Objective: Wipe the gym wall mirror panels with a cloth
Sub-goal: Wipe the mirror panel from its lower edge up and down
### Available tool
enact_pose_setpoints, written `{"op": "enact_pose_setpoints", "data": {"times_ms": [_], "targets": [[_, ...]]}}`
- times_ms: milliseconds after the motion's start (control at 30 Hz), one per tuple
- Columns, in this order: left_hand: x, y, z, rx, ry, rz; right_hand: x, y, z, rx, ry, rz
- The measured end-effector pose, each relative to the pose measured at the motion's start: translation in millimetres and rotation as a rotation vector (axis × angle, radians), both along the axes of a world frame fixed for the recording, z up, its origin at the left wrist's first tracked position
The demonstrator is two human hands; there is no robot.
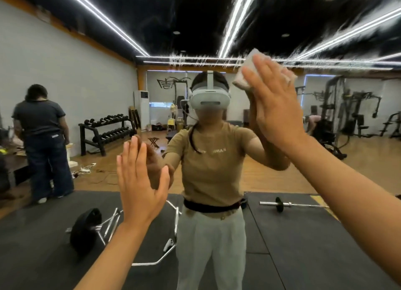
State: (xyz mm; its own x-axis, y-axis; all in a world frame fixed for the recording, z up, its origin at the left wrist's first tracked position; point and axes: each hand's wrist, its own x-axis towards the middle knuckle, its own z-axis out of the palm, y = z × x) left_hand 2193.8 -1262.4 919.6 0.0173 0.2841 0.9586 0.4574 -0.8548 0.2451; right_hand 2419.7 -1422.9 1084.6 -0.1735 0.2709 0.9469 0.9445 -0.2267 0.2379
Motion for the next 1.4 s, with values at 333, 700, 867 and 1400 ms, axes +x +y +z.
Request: {"op": "enact_pose_setpoints", "data": {"times_ms": [333, 700, 867, 1400], "targets": [[3, -9, 3, -0.088, -0.034, 0.017, 24, -22, -218, -0.496, -0.376, 0.087], [8, -26, 8, -0.211, 0.028, 0.120, 74, -49, -32, -0.206, -0.234, 0.110], [8, -25, 8, -0.216, 0.014, 0.108, 79, -56, 26, -0.023, -0.065, 0.101], [6, -25, 8, -0.213, 0.013, 0.095, 108, -107, -184, -0.291, -0.146, 0.002]]}}
